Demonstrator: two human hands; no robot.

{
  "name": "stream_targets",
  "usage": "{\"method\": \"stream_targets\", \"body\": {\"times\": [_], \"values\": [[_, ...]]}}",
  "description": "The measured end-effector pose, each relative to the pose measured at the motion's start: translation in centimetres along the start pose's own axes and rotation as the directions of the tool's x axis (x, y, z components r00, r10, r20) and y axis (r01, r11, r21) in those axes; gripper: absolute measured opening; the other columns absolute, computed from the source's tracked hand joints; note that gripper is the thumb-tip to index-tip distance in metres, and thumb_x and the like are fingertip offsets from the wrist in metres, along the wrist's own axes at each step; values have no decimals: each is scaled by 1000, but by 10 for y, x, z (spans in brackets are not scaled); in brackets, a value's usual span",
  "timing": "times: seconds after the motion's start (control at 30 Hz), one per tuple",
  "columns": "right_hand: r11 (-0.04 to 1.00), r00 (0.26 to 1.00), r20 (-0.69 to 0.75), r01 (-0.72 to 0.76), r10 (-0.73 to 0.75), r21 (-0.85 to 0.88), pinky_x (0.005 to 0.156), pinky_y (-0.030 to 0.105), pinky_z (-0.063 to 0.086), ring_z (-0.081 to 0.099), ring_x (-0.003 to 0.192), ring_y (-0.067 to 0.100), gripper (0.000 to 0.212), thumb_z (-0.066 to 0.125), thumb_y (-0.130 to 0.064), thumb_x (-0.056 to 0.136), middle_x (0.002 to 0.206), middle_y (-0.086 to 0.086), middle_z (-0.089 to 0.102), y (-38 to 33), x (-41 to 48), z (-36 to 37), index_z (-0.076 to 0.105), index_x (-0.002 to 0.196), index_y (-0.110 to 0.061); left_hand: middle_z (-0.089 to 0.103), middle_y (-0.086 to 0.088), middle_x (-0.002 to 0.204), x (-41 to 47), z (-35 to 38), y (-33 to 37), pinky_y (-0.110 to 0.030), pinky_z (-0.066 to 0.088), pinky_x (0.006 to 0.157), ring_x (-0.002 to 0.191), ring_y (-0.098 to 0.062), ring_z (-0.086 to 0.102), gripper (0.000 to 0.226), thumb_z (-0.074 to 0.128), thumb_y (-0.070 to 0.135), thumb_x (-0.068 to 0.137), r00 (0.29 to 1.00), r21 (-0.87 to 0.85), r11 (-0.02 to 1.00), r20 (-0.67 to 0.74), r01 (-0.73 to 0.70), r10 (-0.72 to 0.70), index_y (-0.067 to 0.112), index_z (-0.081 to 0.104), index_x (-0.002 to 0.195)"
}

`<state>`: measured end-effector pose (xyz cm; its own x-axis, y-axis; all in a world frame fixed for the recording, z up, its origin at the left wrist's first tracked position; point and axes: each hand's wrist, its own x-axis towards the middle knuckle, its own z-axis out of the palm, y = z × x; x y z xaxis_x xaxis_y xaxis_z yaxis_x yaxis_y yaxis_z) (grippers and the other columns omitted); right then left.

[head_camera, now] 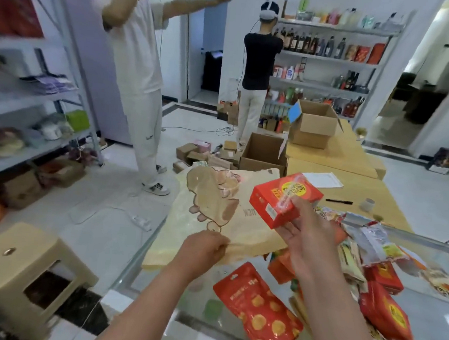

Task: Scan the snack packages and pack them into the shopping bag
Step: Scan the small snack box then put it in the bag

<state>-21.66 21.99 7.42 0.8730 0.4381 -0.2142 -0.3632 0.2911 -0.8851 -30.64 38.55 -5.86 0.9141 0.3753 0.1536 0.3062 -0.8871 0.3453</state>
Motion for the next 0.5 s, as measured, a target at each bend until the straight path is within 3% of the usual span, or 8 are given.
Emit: {"method": "stream_targets", "body": {"times": [0.07,0.13,0.2,0.37,0.43,0.5], "values": [[997,1000,4,-6,6,-74,72,31,55,71,82,18,32,64,-25,89,100,11,70,4,-6,6,58,115,-8,71,3,104,3,-8,-8,-34,50,78,94,-17,63,27,49,32,93,997,-151,987,-51,47,-55,21,71,105],[986,999,28,-15,19,-164,62,29,51,66,62,11,16,60,-22,90,82,6,67,6,-13,5,60,99,-10,71,1,86,12,-22,-15,-37,51,72,78,-15,62,35,46,42,89,988,-332,941,-112,63,-105,16,70,90],[961,995,67,-51,72,-273,55,29,47,61,52,14,11,55,-19,90,66,5,63,5,-21,0,57,83,-11,71,3,83,24,-45,-17,-34,52,75,77,-13,63,27,54,35,92,973,-439,897,-179,50,-143,16,72,94],[834,939,98,-241,330,-496,59,29,43,60,56,20,11,59,-13,86,64,9,65,28,-21,6,62,77,-7,72,3,86,53,-103,-11,-29,48,74,78,-10,62,18,56,21,95,929,-393,917,-360,-62,-92,17,72,100],[824,923,89,-287,375,-489,59,30,42,61,64,24,14,63,-16,84,75,13,68,50,-10,19,66,89,-3,72,7,88,61,-118,-7,-26,48,74,80,-7,63,21,55,22,95,917,-378,920,-394,-101,-61,19,72,108],[848,928,62,-307,367,-432,54,29,48,63,60,21,21,65,-16,85,79,15,69,73,7,33,64,100,-2,72,10,90,66,-128,-5,-29,51,76,82,-6,64,24,54,23,96,913,-380,916,-406,-128,-41,21,71,112]]}}
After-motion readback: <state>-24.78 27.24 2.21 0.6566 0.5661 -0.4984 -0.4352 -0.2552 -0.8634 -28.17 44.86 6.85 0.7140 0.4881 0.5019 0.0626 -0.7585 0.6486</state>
